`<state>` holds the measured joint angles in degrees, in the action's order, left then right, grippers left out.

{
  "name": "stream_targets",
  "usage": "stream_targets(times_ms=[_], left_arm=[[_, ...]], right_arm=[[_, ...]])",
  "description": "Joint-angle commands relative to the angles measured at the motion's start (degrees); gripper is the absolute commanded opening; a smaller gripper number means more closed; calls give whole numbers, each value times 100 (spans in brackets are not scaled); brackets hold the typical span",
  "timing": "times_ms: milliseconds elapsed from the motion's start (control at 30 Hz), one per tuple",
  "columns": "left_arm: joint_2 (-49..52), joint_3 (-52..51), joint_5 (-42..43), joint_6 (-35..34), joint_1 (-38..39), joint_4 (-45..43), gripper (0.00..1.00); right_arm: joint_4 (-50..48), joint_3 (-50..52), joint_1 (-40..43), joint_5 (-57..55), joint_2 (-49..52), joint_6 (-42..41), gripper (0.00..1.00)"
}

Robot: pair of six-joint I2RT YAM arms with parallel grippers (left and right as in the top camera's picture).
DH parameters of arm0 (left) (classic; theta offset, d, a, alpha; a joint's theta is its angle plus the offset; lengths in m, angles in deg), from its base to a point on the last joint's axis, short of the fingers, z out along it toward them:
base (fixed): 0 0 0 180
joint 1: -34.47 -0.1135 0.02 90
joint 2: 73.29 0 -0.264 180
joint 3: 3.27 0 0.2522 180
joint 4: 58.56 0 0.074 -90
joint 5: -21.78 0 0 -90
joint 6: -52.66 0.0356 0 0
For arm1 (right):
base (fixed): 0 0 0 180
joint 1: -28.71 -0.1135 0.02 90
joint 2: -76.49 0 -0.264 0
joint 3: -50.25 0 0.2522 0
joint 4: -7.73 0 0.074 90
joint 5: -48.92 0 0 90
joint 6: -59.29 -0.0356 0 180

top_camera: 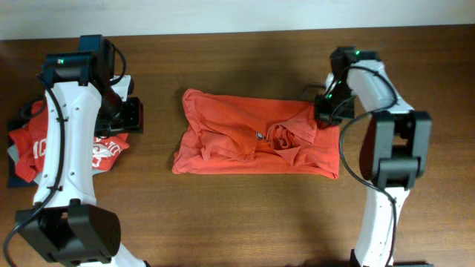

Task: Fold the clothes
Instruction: 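Grasp the strip's right end and fold it leftward with the right gripper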

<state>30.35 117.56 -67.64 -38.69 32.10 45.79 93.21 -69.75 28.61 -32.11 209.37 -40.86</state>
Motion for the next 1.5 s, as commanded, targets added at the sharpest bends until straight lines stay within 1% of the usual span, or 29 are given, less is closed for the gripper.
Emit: stream_targets(times_ms=[0, 33, 100, 167, 200, 267, 367, 400, 467, 600, 633, 667, 800, 900, 1000, 1067, 1133, 1233, 1300, 1333, 1400, 1433, 1467], left_arm=[[-52, -28, -37, -35, -2, -11, 58], [-52, -28, -37, -35, -2, -11, 58], [-52, -28, -35, -35, -2, -13, 58], [-52, -28, -37, -35, -2, -11, 58], [-52, -28, -37, -35, -2, -11, 58], [-52, -28, -37, -35, -2, -13, 58], [-52, -28, -37, -35, -2, -35, 58], [-52, -28, -37, -33, -2, -72, 58], [-52, -28, -37, -35, -2, -120, 58], [-52, -28, -39, -11, -4, -122, 59], [-52, -28, -42, 20, -4, -125, 59], [-52, -28, -42, 59, -2, -127, 59], [-52, -28, -39, 83, -4, -192, 59], [-52, -28, -39, 81, -2, -205, 59], [-52, -26, -37, 81, -2, -177, 59], [-52, -26, -39, 83, -4, -142, 59], [-52, -26, -39, 92, -2, -120, 59], [-52, -26, -42, 96, -4, -122, 59], [-52, -26, -42, 96, -4, -144, 59], [-52, -26, -42, 96, -4, -164, 59], [-52, -26, -39, 96, -2, -205, 59], [-52, -26, -39, 96, -4, -234, 59], [-52, -26, -39, 96, -4, -251, 62]], right_arm=[[-398, 144, -251, 717, 85, -105, 4], [-608, 144, -328, 1040, 85, -55, 4], [-1147, 142, -470, 2041, 74, 175, 4], [-1910, 133, -603, 3532, 63, 238, 4], [-2153, 120, -634, 4006, 57, 236, 4], [-2356, 61, -662, 4485, 46, 214, 4], [-2218, 13, -605, 4437, -42, 249, 4], [-2107, 9, -522, 4389, -109, 400, 4], [-1727, 2, -317, 3821, -264, 466, 5], [-962, 2, -31, 2260, -505, 590, 6], [-699, 2, 72, 1722, -546, 588, 9], [-487, 4, 160, 1410, -546, 590, 9], [-240, 142, 280, 1261, -490, 693, 9], [-455, 448, 181, 1279, -490, 691, 9], [-925, 988, 44, 1152, -490, 586, 8], [-1117, 1316, 37, 603, -490, 105, 4], [-1123, 1565, 68, -44, -490, -304, 4], [-723, 1727, 221, -1228, -490, -885, 4], [-415, 1725, 358, -1742, -505, -1202, 4], [-297, 1725, 455, -1779, -514, -1246, 4], [-225, 1725, 570, -1515, -516, -1213, 4], [-223, 1725, 605, -1305, -518, -1071, 4], [-223, 1718, 621, -1075, -522, -896, 4]])
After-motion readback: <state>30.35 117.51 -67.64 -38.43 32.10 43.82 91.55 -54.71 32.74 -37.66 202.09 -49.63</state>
